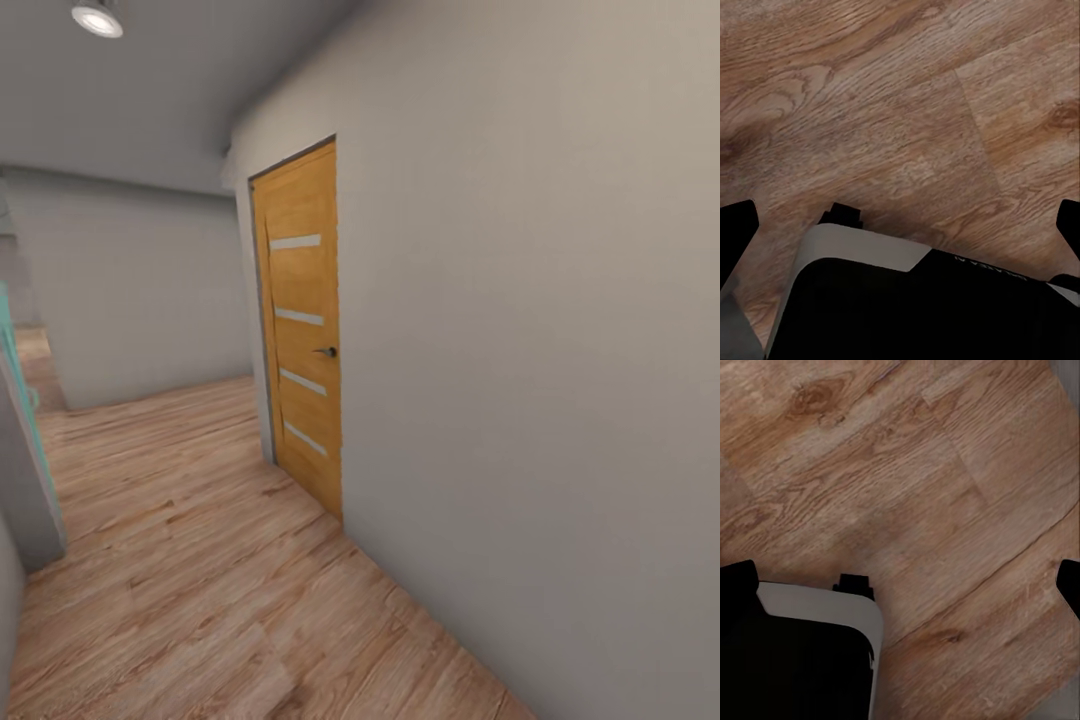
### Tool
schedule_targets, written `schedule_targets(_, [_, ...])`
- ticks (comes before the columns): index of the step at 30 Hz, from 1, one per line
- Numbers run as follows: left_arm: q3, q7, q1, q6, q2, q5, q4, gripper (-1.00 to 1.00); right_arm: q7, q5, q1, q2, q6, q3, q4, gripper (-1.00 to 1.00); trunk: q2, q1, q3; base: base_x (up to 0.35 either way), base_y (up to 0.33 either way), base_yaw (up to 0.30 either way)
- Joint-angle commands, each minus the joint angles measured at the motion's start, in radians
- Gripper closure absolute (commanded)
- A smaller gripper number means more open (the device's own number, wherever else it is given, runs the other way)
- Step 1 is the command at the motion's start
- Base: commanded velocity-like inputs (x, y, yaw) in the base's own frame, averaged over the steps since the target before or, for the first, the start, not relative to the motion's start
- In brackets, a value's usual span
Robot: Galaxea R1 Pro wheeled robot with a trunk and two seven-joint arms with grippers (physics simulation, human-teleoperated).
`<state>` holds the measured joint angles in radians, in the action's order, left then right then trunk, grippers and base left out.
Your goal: Move the two storage containers from the living room to the garage. In the garage, place one container on the floor and stack the other container on top of it (either order is fine).
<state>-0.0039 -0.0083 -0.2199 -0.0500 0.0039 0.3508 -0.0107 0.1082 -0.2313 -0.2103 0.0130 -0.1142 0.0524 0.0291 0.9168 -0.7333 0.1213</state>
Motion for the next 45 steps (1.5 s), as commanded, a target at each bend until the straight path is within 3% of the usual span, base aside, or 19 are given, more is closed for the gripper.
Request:
schedule_targets(1, [-0.001,-0.001,-0.001,-0.003,0.000,0.005,0.001,-1.00,0.003,-0.010,-0.001,0.000,-0.006,0.006,0.003,-1.00,0.001,0.000,0.002,0.127,0.000,0.298])
schedule_targets(45, [-0.005,-0.001,-0.001,-0.003,0.004,0.000,0.003,-1.00,0.009,-0.010,-0.001,-0.001,-0.005,0.006,0.003,-1.00,0.001,0.000,0.002,0.312,0.000,0.298])
